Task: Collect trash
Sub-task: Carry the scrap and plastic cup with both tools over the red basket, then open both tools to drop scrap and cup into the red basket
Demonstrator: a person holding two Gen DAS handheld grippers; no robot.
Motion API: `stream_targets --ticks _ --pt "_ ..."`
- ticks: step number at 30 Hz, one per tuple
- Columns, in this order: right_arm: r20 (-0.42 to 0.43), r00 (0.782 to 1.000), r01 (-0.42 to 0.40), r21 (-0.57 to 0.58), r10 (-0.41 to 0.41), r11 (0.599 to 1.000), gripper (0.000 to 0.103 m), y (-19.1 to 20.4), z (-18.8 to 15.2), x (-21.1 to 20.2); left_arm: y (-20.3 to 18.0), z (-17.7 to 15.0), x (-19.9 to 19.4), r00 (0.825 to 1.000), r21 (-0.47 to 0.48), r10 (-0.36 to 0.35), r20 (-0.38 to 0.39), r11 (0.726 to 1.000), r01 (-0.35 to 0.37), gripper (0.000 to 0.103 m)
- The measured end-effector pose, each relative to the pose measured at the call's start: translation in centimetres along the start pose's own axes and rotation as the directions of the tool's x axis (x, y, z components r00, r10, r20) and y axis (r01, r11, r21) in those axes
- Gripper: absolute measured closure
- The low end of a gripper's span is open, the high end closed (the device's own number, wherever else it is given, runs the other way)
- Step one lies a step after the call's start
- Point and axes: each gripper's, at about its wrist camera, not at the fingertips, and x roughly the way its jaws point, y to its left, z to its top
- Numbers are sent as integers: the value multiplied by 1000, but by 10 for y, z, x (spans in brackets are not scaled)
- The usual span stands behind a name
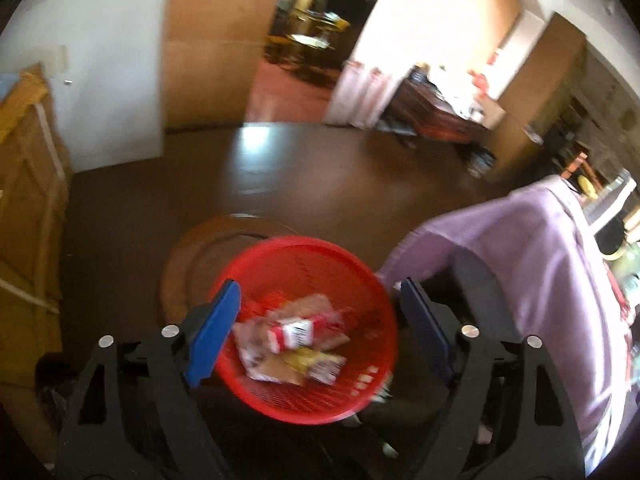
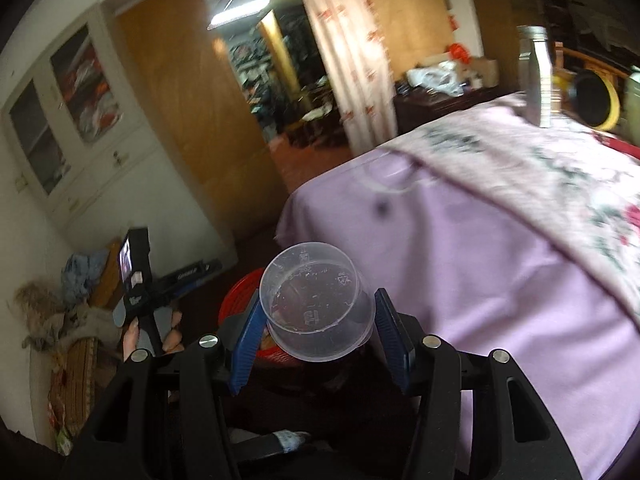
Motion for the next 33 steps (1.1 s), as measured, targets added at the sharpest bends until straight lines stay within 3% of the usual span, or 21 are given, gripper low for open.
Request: stream_targets --ticks 5,10,17,22,25,28,33 --pt "-95 993 -74 -74 67 995 49 42 16 55 27 6 -16 997 -59 56 46 997 -53 18" --pt "-172 980 -126 -132 102 983 49 81 30 106 47 14 -26 984 -111 157 90 983 -147 16" --pt "-245 961 -175 -166 131 971 49 124 40 165 79 24 -25 979 -213 189 80 962 -168 15" --pt "-311 945 -168 -190 103 967 48 139 37 216 82 26 -23 973 -228 216 79 954 -193 15" --pt "-361 932 -120 -197 42 973 41 140 31 247 77 25 -20 973 -217 218 73 956 -198 15" --pt "-369 928 -118 -160 51 980 41 134 27 249 74 24 -16 976 -204 210 60 960 -194 15" --pt "-313 948 -102 -149 51 984 41 123 27 225 69 21 -12 979 -183 195 51 966 -183 15"
